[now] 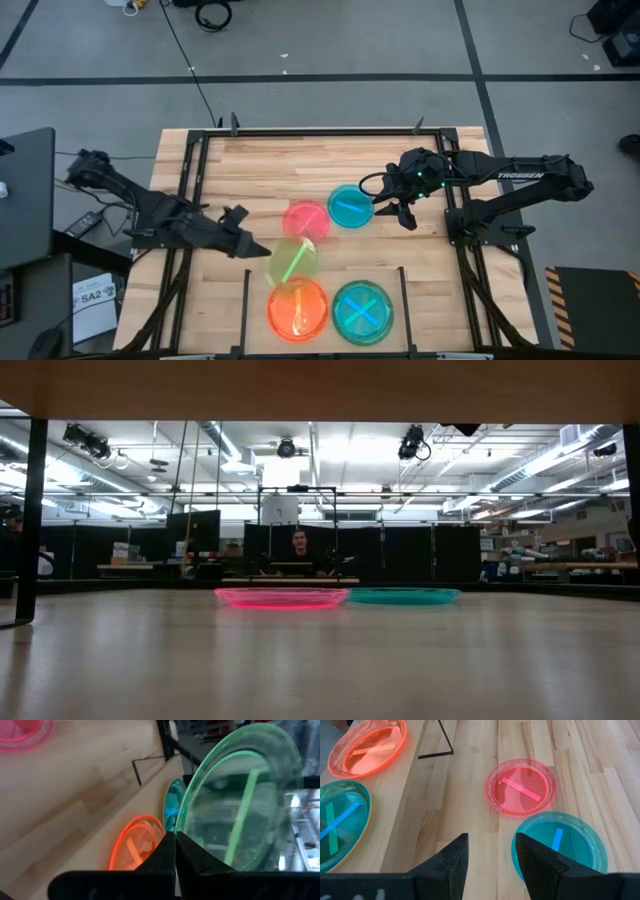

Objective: Place and stack plates onto a shelf
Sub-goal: Stack the green plate on top of the orange plate on the shelf

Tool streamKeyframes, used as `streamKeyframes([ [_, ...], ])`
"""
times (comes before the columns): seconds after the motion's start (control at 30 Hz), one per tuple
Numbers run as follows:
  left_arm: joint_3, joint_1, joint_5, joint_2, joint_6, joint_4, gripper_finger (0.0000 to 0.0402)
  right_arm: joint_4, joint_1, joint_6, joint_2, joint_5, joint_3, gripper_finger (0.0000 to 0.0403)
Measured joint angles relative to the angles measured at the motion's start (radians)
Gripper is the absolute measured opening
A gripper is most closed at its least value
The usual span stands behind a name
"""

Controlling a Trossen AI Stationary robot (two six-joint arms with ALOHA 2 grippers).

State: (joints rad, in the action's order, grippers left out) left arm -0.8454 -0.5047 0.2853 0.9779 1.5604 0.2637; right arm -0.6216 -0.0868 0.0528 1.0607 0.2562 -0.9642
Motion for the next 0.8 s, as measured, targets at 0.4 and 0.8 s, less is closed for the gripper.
streamKeyframes([
  [0.4, -0.392, -0.053, -0.122, 0.295, 0.053, 0.361, 0.0001, 0.001, 0.0, -0.002, 0.0, 0.0, 0.0, 0.017],
  [0.8, -0.433, -0.067, -0.221, 0.438, 0.055, 0.377, 0.0001, 0.003, 0.0, -0.003, 0.0, 0.0, 0.0, 0.017],
])
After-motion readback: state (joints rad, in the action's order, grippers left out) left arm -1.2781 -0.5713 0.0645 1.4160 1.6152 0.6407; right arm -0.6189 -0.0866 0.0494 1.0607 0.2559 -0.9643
